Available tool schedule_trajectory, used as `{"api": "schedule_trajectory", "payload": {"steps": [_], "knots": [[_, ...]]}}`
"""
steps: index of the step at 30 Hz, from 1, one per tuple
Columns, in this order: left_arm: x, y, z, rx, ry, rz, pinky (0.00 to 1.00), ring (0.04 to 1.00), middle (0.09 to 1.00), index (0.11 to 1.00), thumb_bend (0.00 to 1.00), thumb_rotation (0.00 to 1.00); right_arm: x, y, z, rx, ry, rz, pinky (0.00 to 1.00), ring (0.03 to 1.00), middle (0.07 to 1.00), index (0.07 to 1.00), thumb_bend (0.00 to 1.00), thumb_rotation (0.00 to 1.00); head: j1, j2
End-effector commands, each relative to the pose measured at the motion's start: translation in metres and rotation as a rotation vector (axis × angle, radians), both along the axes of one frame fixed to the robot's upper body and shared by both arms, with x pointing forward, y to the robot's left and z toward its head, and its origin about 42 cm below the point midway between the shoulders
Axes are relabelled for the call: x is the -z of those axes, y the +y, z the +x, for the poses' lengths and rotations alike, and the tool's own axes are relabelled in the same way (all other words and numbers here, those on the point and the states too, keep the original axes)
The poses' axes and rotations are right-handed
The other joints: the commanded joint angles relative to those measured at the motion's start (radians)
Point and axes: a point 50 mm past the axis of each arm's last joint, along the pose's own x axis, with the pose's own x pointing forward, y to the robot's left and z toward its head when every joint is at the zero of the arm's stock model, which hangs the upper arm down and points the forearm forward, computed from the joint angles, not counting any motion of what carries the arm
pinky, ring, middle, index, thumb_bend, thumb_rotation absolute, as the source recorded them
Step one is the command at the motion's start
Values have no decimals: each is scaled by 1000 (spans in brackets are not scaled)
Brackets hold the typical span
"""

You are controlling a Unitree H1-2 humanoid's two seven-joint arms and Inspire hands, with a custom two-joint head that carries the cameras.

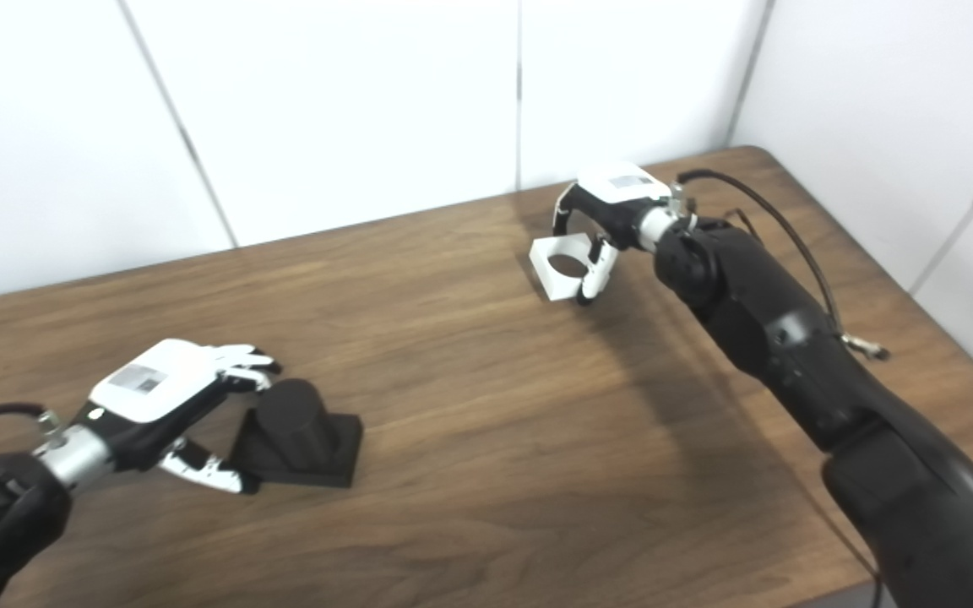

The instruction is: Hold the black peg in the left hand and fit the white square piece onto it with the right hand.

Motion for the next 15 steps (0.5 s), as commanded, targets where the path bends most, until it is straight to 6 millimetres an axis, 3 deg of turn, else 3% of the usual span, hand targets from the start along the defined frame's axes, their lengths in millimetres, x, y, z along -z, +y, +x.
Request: {"api": "schedule_trajectory", "payload": {"steps": [1,15], "knots": [[32,-1,-17,23,117,151,826,904,868,489,524,64,-42,1,6,-47,-128,1,732,829,782,483,517,132,11,3],[30,-22,-17,11,122,149,821,908,872,489,524,67,-72,28,-5,-198,-167,30,737,830,781,482,516,131,122,24]]}}
